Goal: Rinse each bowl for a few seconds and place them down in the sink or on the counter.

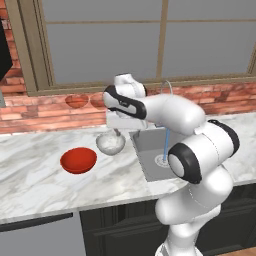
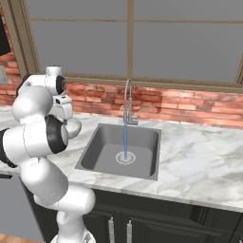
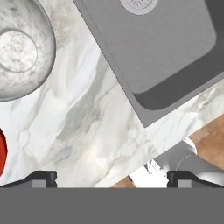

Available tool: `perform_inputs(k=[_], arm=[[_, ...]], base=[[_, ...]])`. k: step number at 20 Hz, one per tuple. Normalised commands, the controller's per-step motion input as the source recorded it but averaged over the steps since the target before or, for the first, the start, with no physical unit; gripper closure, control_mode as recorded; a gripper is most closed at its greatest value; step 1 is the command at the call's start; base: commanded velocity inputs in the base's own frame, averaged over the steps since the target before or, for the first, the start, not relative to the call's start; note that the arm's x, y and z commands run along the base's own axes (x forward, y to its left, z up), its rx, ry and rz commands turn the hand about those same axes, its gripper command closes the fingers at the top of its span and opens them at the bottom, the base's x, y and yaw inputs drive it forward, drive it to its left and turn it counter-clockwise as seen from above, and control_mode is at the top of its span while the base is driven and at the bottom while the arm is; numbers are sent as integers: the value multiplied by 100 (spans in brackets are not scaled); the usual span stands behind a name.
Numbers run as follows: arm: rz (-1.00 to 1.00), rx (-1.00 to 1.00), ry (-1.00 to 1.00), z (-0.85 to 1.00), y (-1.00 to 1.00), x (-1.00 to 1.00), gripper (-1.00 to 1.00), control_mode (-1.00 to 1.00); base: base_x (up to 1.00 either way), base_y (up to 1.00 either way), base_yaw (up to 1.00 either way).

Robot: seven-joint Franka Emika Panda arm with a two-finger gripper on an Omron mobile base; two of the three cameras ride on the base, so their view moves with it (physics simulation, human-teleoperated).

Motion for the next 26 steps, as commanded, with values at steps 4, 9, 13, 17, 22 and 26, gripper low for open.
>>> perform_inputs(k=[4,9,13,17,22,26], arm=[[0,1,-8,-32,0,7,-100,-100],[0,4,-8,-21,0,12,-100,-100],[0,1,-6,-10,0,24,-100,-100],[0,0,-5,-9,0,35,-100,-100],[0,0,-4,-4,0,40,-100,-100],[2,0,-3,-6,0,39,-100,-100]], base=[[0,0,0],[0,0,0],[0,0,0],[0,0,0],[0,0,0],[0,0,0]])
